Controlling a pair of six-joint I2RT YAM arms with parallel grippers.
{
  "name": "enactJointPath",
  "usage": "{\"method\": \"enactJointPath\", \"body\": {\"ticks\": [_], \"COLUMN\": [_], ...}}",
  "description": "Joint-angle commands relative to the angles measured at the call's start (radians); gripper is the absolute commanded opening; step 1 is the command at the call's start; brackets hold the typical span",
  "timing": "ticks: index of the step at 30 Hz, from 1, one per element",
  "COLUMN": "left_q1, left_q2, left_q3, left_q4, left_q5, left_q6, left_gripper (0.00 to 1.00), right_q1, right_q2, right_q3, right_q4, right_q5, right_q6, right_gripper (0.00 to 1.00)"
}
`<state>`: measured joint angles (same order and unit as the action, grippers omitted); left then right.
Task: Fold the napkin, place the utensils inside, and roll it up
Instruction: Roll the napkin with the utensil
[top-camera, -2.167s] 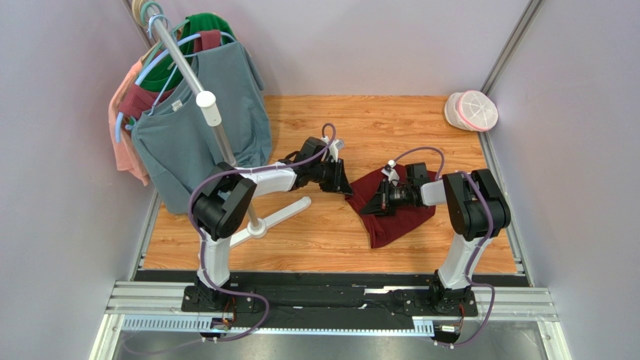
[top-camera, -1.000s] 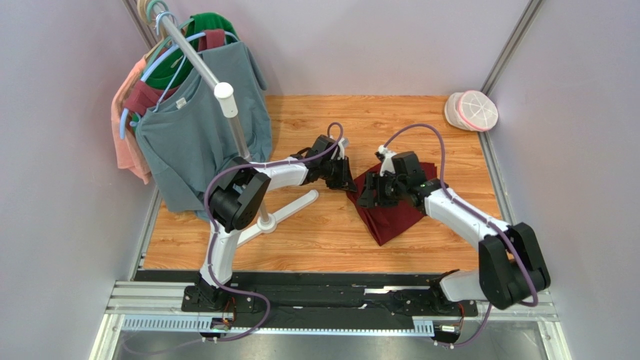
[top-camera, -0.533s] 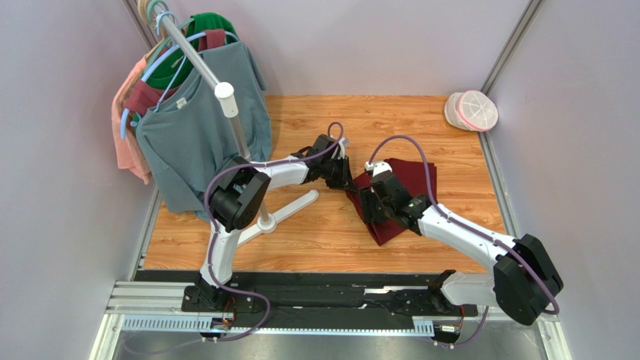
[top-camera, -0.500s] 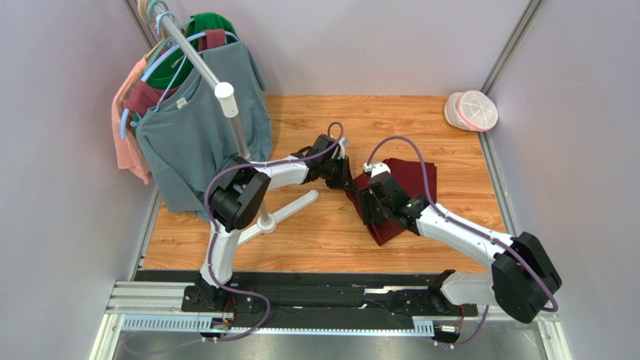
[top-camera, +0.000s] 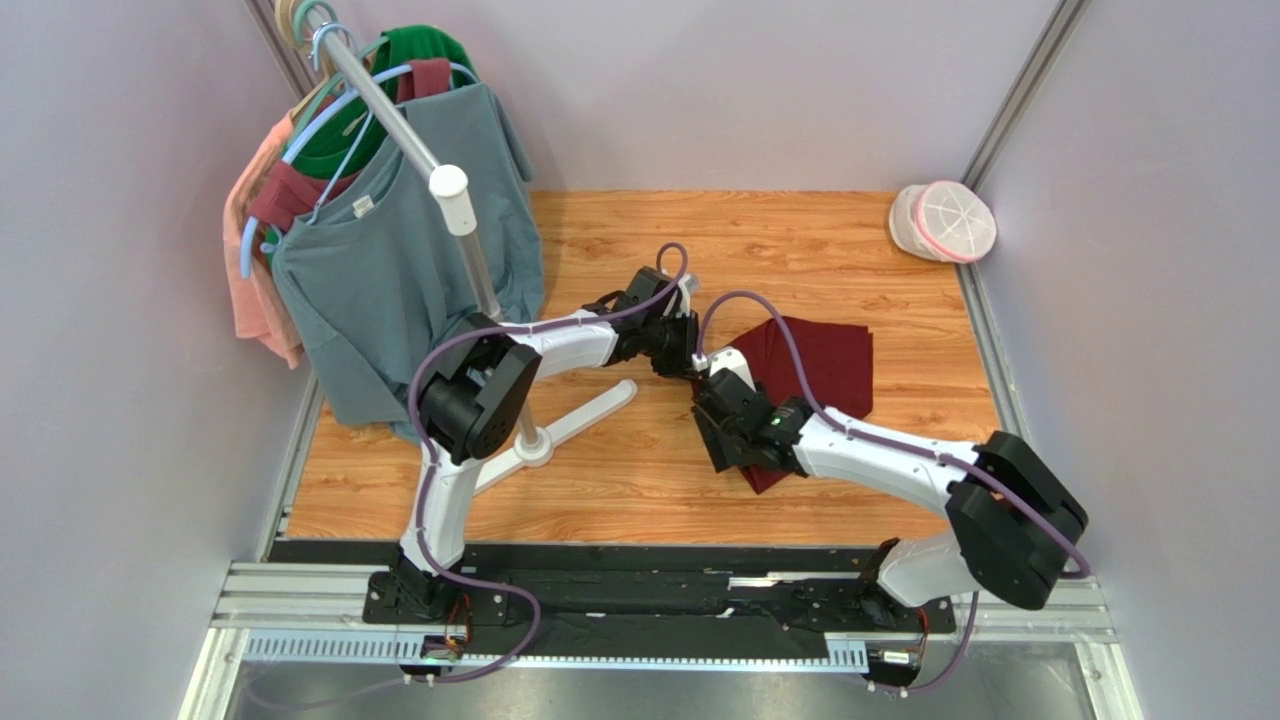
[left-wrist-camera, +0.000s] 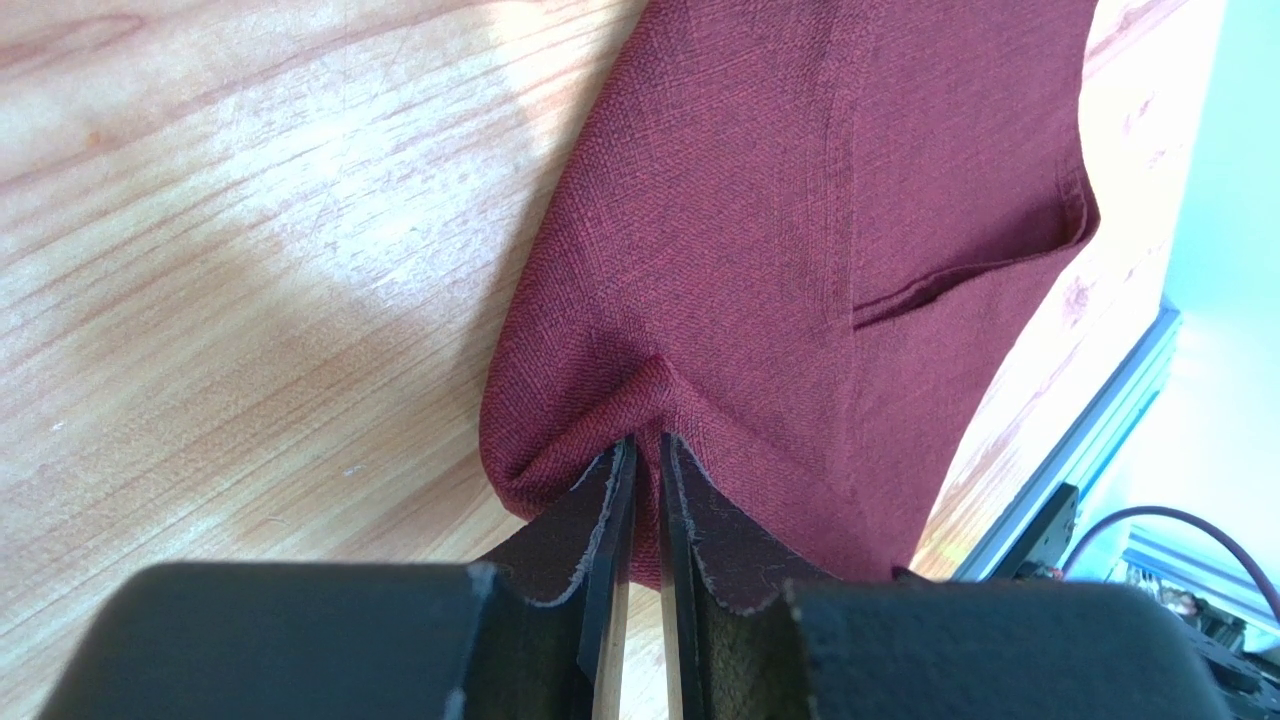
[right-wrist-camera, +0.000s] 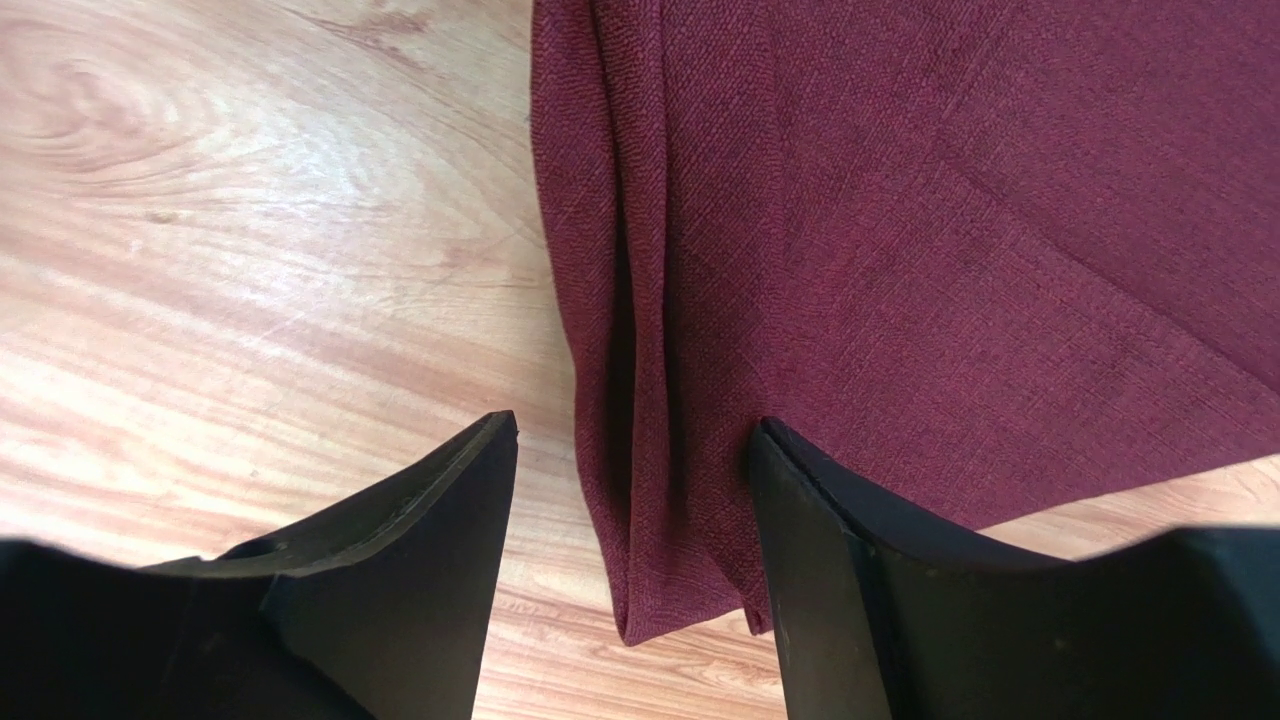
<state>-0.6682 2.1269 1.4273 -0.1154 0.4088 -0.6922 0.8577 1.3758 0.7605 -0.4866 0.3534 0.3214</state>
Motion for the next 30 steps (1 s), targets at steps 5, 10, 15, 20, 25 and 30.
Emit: {"method": "enactJointPath", "body": {"ticks": [5, 10, 15, 20, 25, 30], "left_q1": [0.001, 0.001, -0.001, -0.001, 0.002, 0.005], "left_q2": [0.015, 0.015, 0.008, 0.007, -0.039, -0.102], "left_q3": [0.035, 0.042, 0.042, 0.045, 0.028, 0.015], "left_q4": [-0.032, -0.046, -0.052, -0.047, -0.035, -0.056], "left_q5": [-0.013, -0.013, -0.015, -0.011, -0.01, -0.033], "left_q6": [0.029, 0.039, 0.043, 0.043, 0.06, 0.091], "left_gripper": [0.2, 0.2, 0.2, 0.2, 0.29, 0.43], "right_q1": [0.04, 0.069, 0.072, 0.07, 0.037, -0.023], "right_q2": [0.115, 0.153, 0.198, 0.215, 0.183, 0.149], "right_q3": [0.089, 0.103, 0.086, 0.066, 0.043, 0.039], "right_q4": [-0.069, -0.11, -0.113, -0.096, -0.015, 0.02], "right_q5": [0.124, 0.168, 0.144, 0.101, -0.111, -0.385], "right_q6": [0.106, 0.145, 0.192, 0.196, 0.157, 0.127], "right_gripper": [0.59, 0.56, 0.48, 0.16, 0.0, 0.0]}}
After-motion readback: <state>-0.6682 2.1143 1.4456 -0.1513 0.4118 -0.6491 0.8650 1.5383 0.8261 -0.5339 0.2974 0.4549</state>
